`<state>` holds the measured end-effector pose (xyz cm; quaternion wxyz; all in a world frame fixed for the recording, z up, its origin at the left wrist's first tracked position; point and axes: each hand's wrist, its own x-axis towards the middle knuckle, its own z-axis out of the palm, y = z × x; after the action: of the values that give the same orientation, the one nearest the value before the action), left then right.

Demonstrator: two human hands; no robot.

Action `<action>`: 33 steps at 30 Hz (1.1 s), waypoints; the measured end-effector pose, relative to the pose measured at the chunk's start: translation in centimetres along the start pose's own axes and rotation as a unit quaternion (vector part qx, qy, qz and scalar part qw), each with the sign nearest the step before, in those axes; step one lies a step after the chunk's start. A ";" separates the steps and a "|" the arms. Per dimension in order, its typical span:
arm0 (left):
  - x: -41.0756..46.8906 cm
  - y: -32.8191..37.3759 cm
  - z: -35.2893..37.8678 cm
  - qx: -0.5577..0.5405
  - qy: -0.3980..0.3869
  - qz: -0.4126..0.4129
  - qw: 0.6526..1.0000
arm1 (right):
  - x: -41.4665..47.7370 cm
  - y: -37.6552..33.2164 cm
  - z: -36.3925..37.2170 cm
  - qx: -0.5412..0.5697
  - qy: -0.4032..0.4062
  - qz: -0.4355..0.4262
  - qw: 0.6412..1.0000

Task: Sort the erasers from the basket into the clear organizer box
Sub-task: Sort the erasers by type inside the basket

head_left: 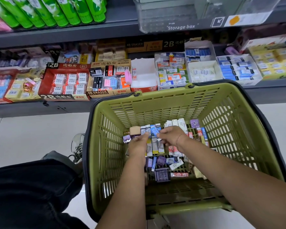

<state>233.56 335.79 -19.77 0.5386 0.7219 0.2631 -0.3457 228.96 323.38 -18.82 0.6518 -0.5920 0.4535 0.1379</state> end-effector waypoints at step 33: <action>1.8 -3.3 -3.8 0.385 -0.027 0.077 0.919 | 0.0 5.9 0.0 -0.542 -0.184 -0.178 0.800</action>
<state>232.96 340.38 -22.45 0.2507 0.8820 0.0391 -0.3970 224.75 324.97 -22.60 0.3088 -0.8824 0.0632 0.3493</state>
